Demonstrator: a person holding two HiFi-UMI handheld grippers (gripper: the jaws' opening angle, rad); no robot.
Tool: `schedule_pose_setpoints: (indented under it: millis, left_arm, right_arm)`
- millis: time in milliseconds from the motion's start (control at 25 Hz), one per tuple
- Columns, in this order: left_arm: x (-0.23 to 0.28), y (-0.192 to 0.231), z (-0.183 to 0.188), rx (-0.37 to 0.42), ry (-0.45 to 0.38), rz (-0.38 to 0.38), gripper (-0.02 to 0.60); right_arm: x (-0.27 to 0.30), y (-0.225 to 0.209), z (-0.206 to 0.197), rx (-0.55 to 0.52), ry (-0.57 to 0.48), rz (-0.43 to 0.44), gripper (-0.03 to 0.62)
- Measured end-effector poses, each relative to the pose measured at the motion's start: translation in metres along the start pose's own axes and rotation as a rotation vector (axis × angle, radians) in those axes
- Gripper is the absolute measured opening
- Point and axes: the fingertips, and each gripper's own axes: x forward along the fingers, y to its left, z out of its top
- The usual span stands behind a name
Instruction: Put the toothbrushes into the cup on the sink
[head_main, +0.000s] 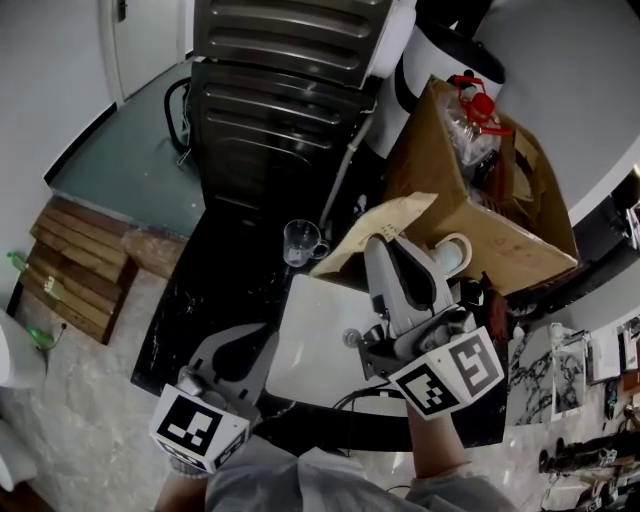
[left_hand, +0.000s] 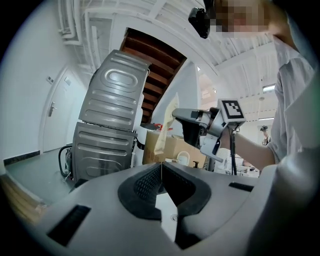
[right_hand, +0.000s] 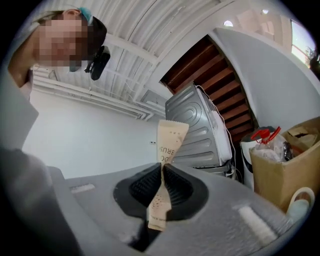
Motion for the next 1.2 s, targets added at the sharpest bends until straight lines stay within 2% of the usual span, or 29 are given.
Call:
schedule_pose_setpoints:
  millis: [320,600,880,1200]
  left_arm:
    - [-0.010,0.000,0.004,0.009,-0.001,0.048,0.005]
    - [-0.021,0.009,0.001,-0.017,0.002,0.122,0.005]
    - [-0.034,0.019,-0.007,-0.032,0.017,0.198,0.005]
    - [-0.046,0.028,-0.016,-0.059,0.035,0.262,0.005]
  right_arm:
    - [0.045,-0.031,-0.033,0.007,0.032,-0.006,0.015]
    - [0.077,-0.059,-0.087,0.021,0.118,-0.010,0.017]
    - [0.097,-0.086,-0.142,0.045,0.166,-0.061,0.015]
    - [0.111,-0.094,-0.194,0.060,0.240,-0.057,0.015]
